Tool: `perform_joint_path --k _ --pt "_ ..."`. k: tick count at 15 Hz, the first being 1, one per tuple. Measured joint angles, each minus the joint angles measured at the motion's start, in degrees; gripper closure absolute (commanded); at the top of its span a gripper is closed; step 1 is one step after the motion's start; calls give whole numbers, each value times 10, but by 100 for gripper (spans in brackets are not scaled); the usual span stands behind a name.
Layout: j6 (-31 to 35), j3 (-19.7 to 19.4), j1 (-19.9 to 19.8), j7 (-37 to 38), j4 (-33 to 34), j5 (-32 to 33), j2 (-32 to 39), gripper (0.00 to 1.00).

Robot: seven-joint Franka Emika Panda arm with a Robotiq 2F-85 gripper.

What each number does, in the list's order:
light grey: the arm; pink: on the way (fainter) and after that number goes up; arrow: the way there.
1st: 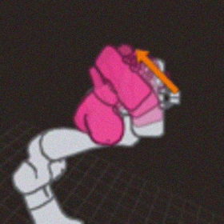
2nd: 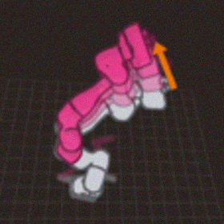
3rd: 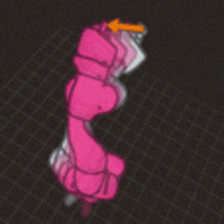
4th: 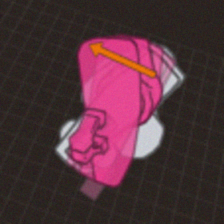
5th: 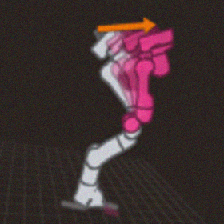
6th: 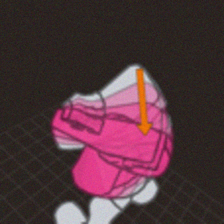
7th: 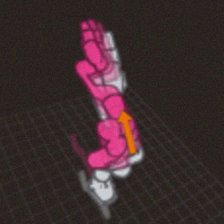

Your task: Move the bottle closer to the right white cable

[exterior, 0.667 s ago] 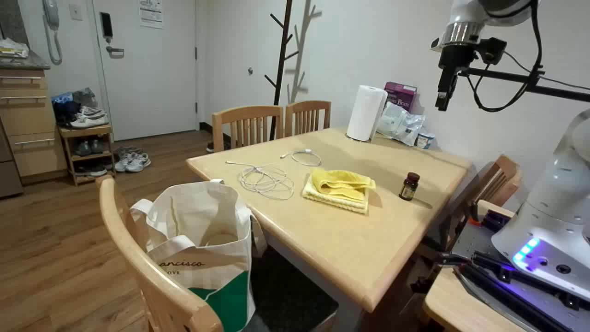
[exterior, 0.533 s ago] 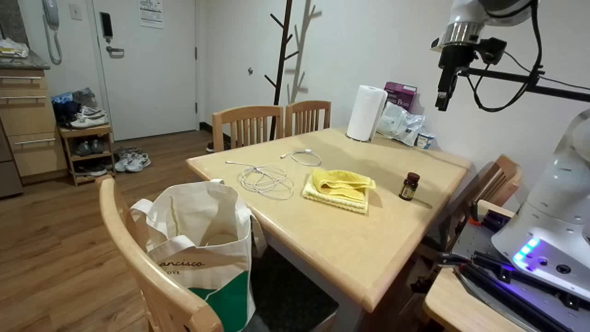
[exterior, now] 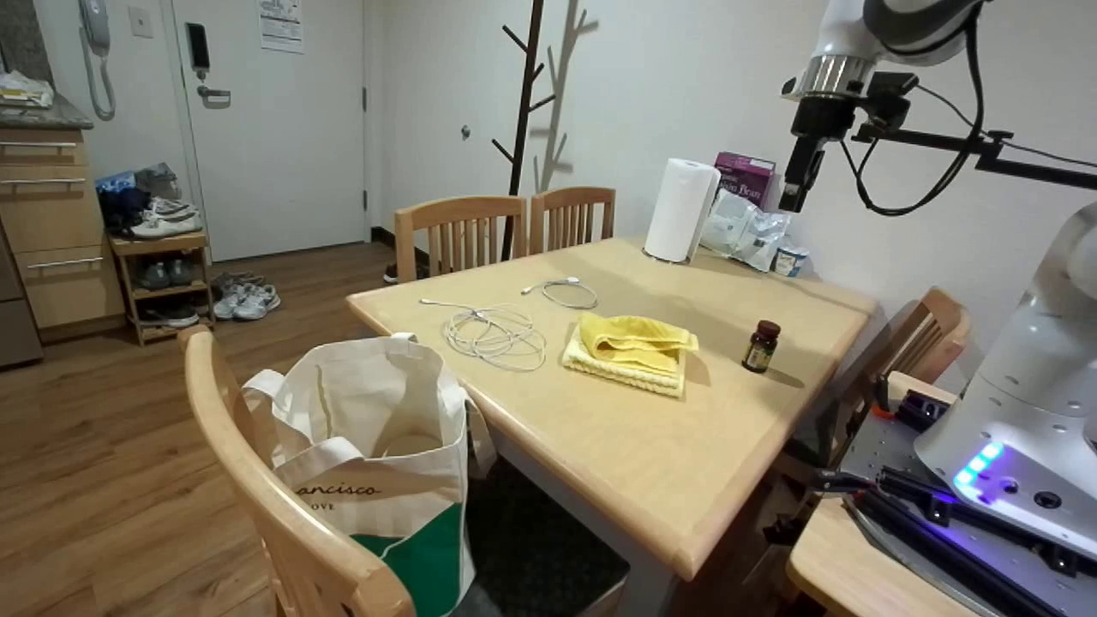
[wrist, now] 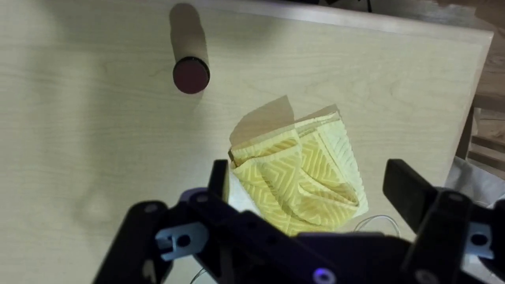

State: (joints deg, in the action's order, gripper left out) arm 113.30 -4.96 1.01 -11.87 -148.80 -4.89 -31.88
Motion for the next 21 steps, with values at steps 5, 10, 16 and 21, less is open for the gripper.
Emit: perform_joint_path --k 5,10,16,21 --pt "53 2 -16 27 -28 24 43 0" --pt "88 -9 -60 58 -80 59 63 0" --pt "119 -46 -77 64 -107 43 91 0" --pt "195 -67 -66 17 -107 -1 140 0"
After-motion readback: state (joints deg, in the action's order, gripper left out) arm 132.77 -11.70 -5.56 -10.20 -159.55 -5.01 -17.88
